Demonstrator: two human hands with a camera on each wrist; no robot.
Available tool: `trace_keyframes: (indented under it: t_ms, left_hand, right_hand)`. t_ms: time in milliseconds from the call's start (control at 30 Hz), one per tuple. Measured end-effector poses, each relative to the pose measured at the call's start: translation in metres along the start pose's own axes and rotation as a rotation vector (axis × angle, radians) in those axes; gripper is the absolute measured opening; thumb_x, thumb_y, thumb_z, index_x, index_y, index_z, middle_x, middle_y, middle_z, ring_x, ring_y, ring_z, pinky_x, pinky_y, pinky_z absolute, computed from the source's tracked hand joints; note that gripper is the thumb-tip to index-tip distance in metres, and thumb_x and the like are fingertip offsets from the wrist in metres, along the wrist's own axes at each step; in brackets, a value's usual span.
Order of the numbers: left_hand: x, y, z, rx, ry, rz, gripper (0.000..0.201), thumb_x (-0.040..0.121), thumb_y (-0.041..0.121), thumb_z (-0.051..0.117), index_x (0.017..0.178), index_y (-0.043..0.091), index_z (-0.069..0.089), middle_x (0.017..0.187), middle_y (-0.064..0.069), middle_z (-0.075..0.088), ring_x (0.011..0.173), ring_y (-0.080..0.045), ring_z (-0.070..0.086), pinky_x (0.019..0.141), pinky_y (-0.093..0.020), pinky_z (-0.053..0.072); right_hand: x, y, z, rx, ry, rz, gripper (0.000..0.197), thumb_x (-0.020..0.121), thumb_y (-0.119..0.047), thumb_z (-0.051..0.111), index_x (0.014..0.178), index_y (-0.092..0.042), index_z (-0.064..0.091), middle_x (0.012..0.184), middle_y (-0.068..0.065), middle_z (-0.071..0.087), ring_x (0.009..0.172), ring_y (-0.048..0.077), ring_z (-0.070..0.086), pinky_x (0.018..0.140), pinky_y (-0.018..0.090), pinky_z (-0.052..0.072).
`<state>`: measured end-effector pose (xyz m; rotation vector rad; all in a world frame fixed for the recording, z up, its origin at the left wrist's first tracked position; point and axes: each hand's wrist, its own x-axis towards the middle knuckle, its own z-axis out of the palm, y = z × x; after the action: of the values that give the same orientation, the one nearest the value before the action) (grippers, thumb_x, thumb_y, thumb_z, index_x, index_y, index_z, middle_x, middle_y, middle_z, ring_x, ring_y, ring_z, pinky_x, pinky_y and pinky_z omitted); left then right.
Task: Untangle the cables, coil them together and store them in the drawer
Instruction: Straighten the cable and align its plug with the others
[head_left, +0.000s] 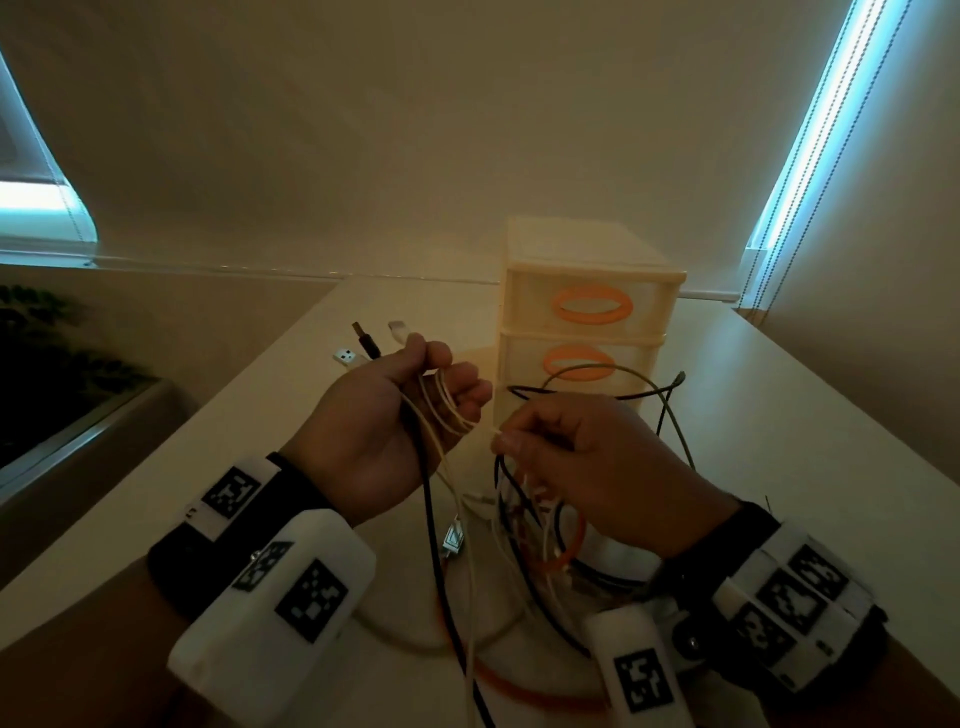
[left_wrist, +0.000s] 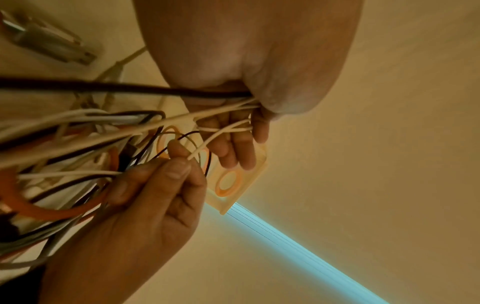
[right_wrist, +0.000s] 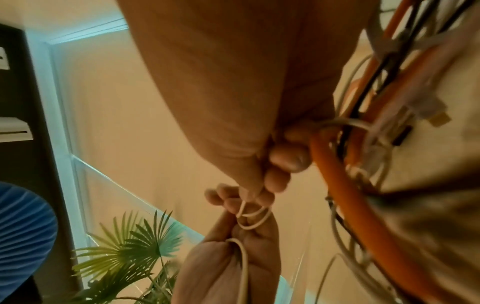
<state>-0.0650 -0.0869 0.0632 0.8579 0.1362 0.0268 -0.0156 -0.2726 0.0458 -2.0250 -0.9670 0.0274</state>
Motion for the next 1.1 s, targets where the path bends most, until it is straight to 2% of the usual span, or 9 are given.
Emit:
trace_keyframes:
  t_ms: [133,233,333,500,567,633,833,1000,1100]
  left_hand:
    - [0.002,0.000,0.001,-0.017,0.041,0.051,0.041,0.108,0.035,0.040,0.087,0.007,0.062,0.085,-0.013,0.074,0.081,-0.027,0.075,0.075,-0.034,0.063]
    - [0.001,0.001,0.002,-0.061,0.019,0.063,0.041,0.109,0.032,0.038,0.101,0.001,0.063,0.109,-0.024,0.074,0.098,-0.035,0.074,0.086,-0.042,0.059]
    - [0.001,0.000,0.002,-0.120,0.032,0.057,0.043,0.109,0.032,0.036,0.112,-0.001,0.063,0.113,-0.024,0.072,0.102,-0.036,0.073,0.086,-0.042,0.059]
    - [-0.001,0.004,0.004,-0.268,0.058,0.079,0.039,0.107,0.031,0.044,0.097,0.002,0.069,0.085,-0.012,0.074,0.085,-0.030,0.076,0.067,-0.033,0.064]
    - [0.001,0.008,0.000,-0.301,0.053,0.067,0.035,0.107,0.030,0.045,0.090,0.007,0.066,0.069,-0.002,0.060,0.067,-0.019,0.069,0.054,-0.025,0.056]
    - [0.005,0.011,-0.005,-0.289,0.028,0.054,0.035,0.108,0.030,0.041,0.085,0.010,0.059,0.064,0.003,0.043,0.057,-0.011,0.052,0.048,-0.020,0.044]
    - [0.008,0.019,-0.010,-0.180,-0.011,0.078,0.037,0.108,0.023,0.035,0.076,0.014,0.051,0.061,0.005,0.028,0.053,-0.009,0.035,0.046,-0.019,0.031]
    - [0.006,0.052,-0.017,-0.289,0.023,0.217,0.025,0.089,0.007,0.042,0.068,0.017,0.049,0.061,0.008,0.026,0.051,-0.008,0.036,0.047,-0.019,0.032]
    - [0.005,0.055,-0.019,-0.287,0.018,0.264,0.023,0.088,0.008,0.044,0.068,0.018,0.050,0.062,0.008,0.027,0.053,-0.007,0.036,0.048,-0.018,0.030]
  right_hand:
    - [0.001,0.002,0.006,-0.015,0.128,-0.034,0.016,0.099,-0.023,0.060,0.084,-0.029,0.066,0.068,0.000,0.066,0.061,0.016,0.061,0.060,0.029,0.053]
    - [0.001,0.000,0.006,0.067,0.058,-0.008,0.016,0.098,-0.020,0.061,0.084,-0.024,0.066,0.068,-0.002,0.067,0.061,0.010,0.063,0.060,0.025,0.054]
    - [0.000,0.001,0.002,0.172,0.041,0.014,0.013,0.098,-0.016,0.061,0.087,-0.015,0.068,0.067,0.000,0.067,0.057,0.007,0.060,0.055,0.019,0.048]
    - [-0.002,0.003,-0.002,0.058,-0.122,0.051,0.010,0.097,-0.025,0.064,0.090,-0.024,0.070,0.079,-0.002,0.074,0.067,0.008,0.068,0.065,0.024,0.056]
    - [-0.002,0.008,0.000,-0.074,-0.126,0.046,0.007,0.093,-0.031,0.069,0.100,-0.032,0.070,0.089,-0.013,0.074,0.081,0.001,0.069,0.078,0.024,0.057]
    - [-0.002,0.012,-0.002,-0.170,-0.142,0.055,0.028,0.086,-0.036,0.076,0.112,-0.039,0.065,0.096,-0.019,0.071,0.091,-0.006,0.065,0.081,0.016,0.054]
    - [-0.004,0.013,-0.020,-0.295,-0.273,0.123,0.023,0.080,-0.043,0.079,0.099,-0.040,0.068,0.095,-0.021,0.070,0.092,-0.013,0.062,0.078,0.011,0.051]
    - [-0.001,0.013,-0.045,-0.329,-0.133,0.096,0.027,0.074,-0.053,0.073,0.100,-0.050,0.066,0.099,-0.034,0.067,0.094,-0.015,0.062,0.085,0.017,0.051]
    - [-0.003,0.009,-0.052,-0.251,-0.104,0.047,0.028,0.080,-0.052,0.076,0.106,-0.050,0.067,0.105,-0.029,0.067,0.101,-0.009,0.063,0.083,0.014,0.050]
